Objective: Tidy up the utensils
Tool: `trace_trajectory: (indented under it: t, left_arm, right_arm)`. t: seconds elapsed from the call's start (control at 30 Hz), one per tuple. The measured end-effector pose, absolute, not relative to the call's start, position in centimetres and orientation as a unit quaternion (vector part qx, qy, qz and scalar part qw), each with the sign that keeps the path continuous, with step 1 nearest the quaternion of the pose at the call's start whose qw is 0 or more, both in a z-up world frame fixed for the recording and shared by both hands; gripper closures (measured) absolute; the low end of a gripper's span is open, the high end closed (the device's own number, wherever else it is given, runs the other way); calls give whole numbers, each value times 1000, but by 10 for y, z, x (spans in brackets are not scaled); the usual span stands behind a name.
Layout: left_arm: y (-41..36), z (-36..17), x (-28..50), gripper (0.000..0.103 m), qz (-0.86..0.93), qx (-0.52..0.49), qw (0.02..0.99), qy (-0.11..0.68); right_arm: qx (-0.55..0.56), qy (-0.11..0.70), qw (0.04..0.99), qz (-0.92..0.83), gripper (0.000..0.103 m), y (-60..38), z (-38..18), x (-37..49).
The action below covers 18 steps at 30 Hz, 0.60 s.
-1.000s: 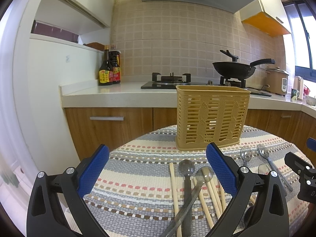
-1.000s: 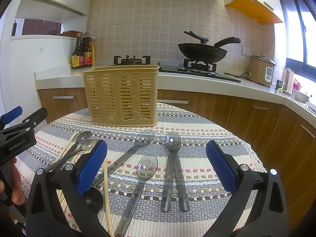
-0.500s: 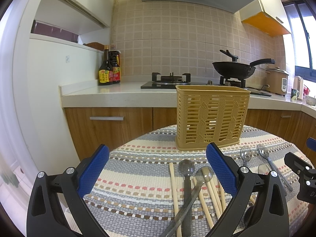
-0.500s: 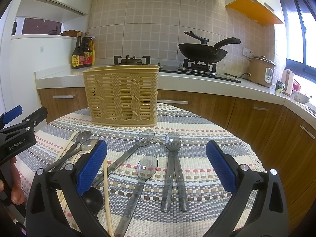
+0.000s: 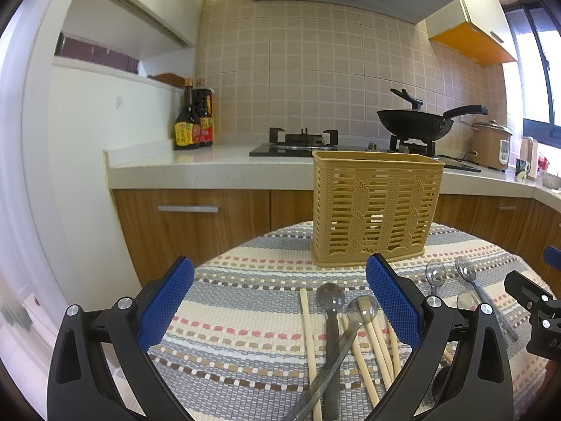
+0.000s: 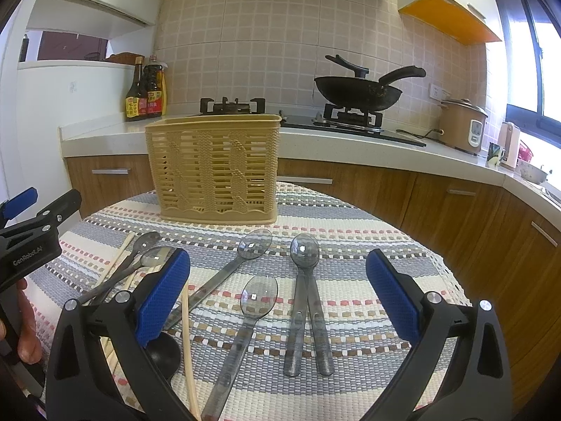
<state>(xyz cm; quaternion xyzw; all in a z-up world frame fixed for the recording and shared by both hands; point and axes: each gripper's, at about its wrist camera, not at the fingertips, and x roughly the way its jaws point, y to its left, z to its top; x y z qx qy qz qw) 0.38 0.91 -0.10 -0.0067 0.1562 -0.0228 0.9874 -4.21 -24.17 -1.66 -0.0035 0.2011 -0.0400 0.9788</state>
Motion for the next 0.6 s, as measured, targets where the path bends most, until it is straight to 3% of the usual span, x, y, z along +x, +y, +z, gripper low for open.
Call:
trace_trajectory:
  t: [0.07,0.17,0.3,0.47,0.6]
  left_arm:
    - [16,-1,12,8,-37,-23,982,181]
    - [32,0,34,14,-91,-52,963,248]
    - [40,0,67,37,-158,-54,925,342]
    - [31,-11,92,37,-197,-6,876,439]
    - [11,-22,95,45,-238,46,844,479]
  right_arm:
    - [2,217,975,-39,7,-246,-16,-38]
    - [-3,258,966,-35,16,-253,-15,-26]
    - [-29,309,950,-28,27,-258,-10,-10]
    - [-30,405,914,-19,46,-272,-10,17]
    - [2,479,878,-1,58,-298,-12,44]
